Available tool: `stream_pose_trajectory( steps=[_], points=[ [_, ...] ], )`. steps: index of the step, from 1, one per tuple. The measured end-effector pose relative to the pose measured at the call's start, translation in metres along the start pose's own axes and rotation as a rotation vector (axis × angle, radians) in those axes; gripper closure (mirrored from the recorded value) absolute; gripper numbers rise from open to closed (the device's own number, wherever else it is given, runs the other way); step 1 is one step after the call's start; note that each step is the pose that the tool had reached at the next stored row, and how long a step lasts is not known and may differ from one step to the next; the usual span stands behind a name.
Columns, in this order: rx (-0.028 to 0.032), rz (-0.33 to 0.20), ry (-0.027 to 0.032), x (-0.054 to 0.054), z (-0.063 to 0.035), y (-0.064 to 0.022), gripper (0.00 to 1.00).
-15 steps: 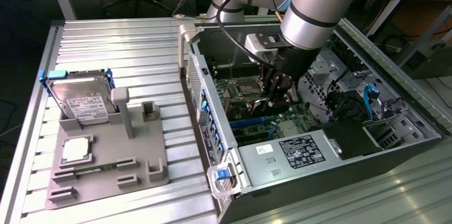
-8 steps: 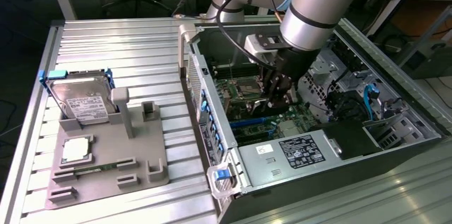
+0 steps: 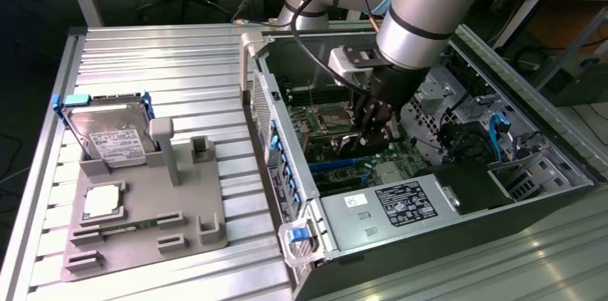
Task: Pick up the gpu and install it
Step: 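Insert the gpu into the slot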
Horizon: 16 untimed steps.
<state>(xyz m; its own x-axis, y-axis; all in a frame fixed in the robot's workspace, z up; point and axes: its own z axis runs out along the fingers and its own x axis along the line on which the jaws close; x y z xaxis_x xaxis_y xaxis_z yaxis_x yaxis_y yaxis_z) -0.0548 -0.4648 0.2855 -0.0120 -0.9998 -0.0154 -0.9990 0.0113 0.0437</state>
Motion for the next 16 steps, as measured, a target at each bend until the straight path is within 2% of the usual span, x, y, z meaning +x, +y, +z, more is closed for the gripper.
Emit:
stream_pose_trajectory(
  steps=[14, 15, 16],
  points=[
    [0.0000, 0.000, -0.0001, 0.0000, 0.0003, 0.0000, 0.73],
    [0.0026, 0.000, -0.0004, 0.0000, 0.0017, 0.0002, 0.73],
    [0.0131, 0.000, -0.0003, 0.0001, 0.0050, 0.0015, 0.73]
  ],
)
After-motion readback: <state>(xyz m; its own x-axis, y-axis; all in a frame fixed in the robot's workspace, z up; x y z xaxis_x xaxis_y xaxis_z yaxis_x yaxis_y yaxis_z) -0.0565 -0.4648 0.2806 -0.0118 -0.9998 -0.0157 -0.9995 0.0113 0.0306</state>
